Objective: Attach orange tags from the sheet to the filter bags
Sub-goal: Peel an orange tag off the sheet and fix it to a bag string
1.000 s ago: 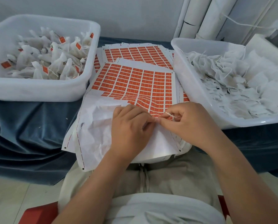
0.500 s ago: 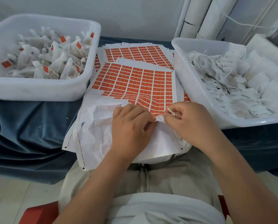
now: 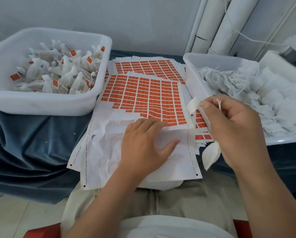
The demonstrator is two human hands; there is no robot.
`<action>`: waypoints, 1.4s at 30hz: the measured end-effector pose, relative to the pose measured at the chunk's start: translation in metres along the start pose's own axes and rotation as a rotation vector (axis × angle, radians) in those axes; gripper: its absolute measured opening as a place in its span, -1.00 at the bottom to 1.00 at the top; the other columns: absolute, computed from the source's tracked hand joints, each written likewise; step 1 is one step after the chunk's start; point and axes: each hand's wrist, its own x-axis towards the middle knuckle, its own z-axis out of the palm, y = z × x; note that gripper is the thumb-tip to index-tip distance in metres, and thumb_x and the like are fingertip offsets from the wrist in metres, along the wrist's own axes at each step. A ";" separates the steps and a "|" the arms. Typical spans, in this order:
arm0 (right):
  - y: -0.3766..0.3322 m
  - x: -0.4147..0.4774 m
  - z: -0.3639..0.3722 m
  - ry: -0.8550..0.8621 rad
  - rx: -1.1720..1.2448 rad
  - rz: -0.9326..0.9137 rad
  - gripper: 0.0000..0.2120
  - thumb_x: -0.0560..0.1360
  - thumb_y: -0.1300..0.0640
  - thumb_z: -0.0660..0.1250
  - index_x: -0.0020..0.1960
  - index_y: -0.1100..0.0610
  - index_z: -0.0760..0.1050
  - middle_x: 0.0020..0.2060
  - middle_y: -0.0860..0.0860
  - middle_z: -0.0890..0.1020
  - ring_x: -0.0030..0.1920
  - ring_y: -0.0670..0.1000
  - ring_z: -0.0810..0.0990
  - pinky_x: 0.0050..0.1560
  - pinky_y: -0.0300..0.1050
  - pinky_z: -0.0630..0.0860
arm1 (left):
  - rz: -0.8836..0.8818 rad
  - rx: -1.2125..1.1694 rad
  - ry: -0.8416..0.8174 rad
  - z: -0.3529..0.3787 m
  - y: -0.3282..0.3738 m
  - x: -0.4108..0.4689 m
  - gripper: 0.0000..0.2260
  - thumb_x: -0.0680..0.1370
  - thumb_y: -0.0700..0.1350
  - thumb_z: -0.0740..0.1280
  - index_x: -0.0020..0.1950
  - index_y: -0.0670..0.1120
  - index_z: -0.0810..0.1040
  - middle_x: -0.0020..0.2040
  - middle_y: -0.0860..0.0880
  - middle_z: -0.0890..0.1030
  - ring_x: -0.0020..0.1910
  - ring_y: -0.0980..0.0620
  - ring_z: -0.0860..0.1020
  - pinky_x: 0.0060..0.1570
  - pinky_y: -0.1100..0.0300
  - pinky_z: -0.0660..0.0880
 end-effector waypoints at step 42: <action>-0.021 -0.013 0.002 -0.298 -0.277 -0.174 -0.61 0.71 -0.14 0.05 0.07 -0.14 0.66 0.04 -0.33 0.69 0.12 -0.28 0.64 0.09 -0.43 0.47 | -0.271 -0.970 -0.371 -0.042 0.043 0.008 -0.86 0.71 -0.07 0.29 -0.01 -0.08 0.45 -0.02 0.07 0.75 -0.16 0.01 0.76 -0.07 0.26 0.61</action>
